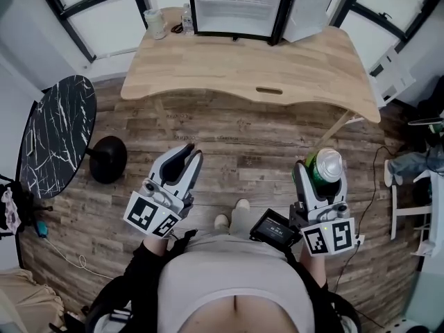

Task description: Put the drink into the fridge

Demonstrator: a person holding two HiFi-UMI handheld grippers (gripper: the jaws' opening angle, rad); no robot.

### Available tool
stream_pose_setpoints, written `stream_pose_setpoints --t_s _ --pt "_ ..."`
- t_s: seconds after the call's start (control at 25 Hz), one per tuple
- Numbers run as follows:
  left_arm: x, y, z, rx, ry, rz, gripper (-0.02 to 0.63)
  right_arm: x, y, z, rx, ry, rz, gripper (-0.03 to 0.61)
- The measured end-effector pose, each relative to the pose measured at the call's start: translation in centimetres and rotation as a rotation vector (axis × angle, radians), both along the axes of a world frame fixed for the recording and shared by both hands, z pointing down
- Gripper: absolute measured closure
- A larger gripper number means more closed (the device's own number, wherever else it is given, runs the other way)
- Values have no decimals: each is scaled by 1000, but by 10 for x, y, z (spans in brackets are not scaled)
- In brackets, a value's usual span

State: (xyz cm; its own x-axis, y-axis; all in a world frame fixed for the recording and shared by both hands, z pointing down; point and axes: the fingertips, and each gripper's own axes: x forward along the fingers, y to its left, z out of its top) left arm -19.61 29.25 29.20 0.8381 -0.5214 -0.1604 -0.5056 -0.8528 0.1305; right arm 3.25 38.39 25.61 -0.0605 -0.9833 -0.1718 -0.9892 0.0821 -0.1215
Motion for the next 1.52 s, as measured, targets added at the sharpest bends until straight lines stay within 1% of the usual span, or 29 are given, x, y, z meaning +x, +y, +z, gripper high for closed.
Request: stream_pose_setpoints --t_s 0.12,0.36,0.6,0.84,1.12,1.32,1.52 --pt "4 -5 5 -2 -11 17 532 1 -4 2 -6 25 7 232" --pt "13 -22 9 -7 -6 17 532 9 -22 8 -16 -6 -6 232" --pt "26 -61 11 -11 -5 4 532 21 -64 6 0 -10 -27 232" --pt "51 -114 8 1 -14 -18 532 48 -124 10 -13 3 -55 232" --pt "86 -181 -6 20 -5 -41 532 81 -195 -2 -2 3 -87 232" --pt "118 -217 -13 32 11 -40 535 105 -233 -6 6 3 -108 232" --pt "141 -243 -8 25 10 -51 535 128 -260 -2 11 -36 -122 232"
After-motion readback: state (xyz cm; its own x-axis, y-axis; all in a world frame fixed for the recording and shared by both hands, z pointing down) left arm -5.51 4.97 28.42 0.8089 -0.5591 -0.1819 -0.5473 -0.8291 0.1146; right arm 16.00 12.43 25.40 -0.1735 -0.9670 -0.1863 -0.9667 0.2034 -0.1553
